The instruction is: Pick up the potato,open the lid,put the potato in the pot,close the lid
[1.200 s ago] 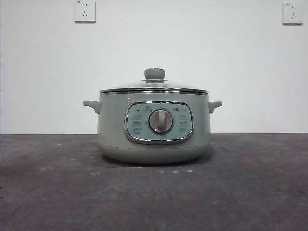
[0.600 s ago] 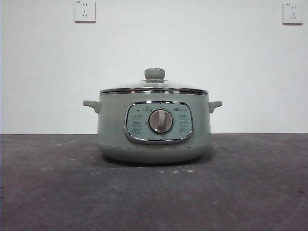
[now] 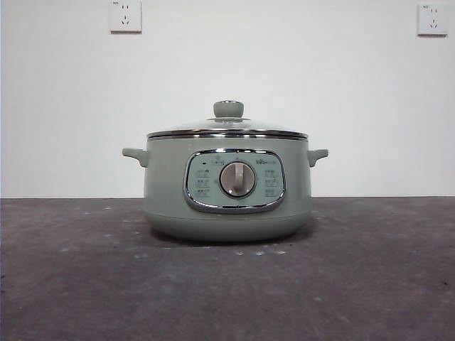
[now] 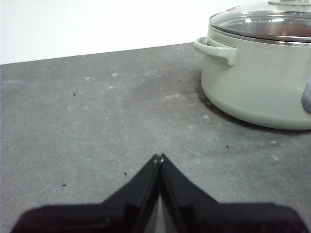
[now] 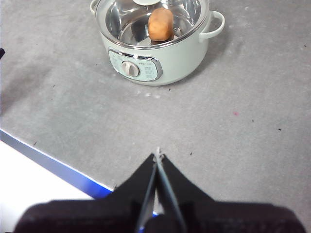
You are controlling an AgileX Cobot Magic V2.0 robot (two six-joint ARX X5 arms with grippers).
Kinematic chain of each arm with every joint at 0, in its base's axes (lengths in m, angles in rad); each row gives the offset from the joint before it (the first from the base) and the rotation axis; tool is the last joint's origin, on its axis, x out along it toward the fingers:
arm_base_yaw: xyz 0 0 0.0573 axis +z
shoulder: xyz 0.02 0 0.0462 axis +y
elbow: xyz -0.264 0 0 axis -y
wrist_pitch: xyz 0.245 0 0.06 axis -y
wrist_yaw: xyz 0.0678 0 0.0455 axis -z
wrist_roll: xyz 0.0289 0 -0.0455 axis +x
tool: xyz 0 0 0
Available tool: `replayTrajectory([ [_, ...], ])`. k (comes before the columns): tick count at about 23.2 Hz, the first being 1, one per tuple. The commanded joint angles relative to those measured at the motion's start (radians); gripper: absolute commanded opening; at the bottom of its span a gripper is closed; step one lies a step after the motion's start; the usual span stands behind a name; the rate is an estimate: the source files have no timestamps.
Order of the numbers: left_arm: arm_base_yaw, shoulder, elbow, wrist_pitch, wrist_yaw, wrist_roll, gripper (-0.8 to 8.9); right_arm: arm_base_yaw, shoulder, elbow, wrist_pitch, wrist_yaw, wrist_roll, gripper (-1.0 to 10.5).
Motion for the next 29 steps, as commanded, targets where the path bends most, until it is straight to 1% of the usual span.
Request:
replayTrajectory([
  [1, 0.004, 0.006, -0.01, 0.006, -0.002, -0.006, -0.04, 0.001, 0.0, -0.01, -0.024, 0.001, 0.008, 0.0],
  [8, 0.004, 0.032, -0.01, 0.006, -0.002, -0.006, -0.04, 0.001, 0.0, -0.01, -0.024, 0.001, 0.006, 0.0],
  [9, 0.004, 0.036, -0.01, 0.006, -0.002, -0.006, -0.04, -0.008, -0.004, -0.01, -0.016, 0.023, -0.042, 0.0],
  [10, 0.004, 0.04, -0.01, 0.006, -0.002, -0.006, -0.04, -0.029, -0.016, -0.01, 0.004, 0.05, -0.071, 0.0],
  [11, 0.004, 0.042, -0.01, 0.006, -0.002, -0.006, -0.04, -0.065, -0.031, -0.01, 0.045, 0.056, -0.105, 0.0],
  [12, 0.004, 0.045, -0.01, 0.006, -0.002, -0.006, -0.04, -0.114, -0.051, -0.014, 0.103, 0.031, -0.138, 0.0],
  [14, 0.004, 0.045, -0.01, 0.006, -0.002, -0.006, -0.03, -0.233, -0.111, -0.053, 0.236, -0.075, -0.18, 0.0],
  [15, 0.004, 0.045, -0.01, 0.006, -0.002, -0.006, -0.04, -0.291, -0.15, -0.092, 0.302, -0.1, -0.185, 0.0],
  [17, 0.004, 0.045, -0.01, 0.006, -0.002, -0.006, -0.03, -0.388, -0.233, -0.208, 0.434, -0.099, -0.201, 0.0],
  [20, 0.004, 0.045, -0.01, 0.006, -0.002, -0.006, -0.04, -0.48, -0.363, -0.461, 0.676, -0.103, -0.196, 0.0],
  [23, 0.004, 0.045, -0.01, 0.006, -0.002, -0.006, -0.04, -0.506, -0.446, -0.648, 0.826, -0.101, -0.192, 0.0],
  [29, 0.004, 0.045, -0.01, 0.006, -0.002, -0.006, -0.04, -0.511, -0.573, -0.982, 1.068, -0.097, -0.192, 0.0],
])
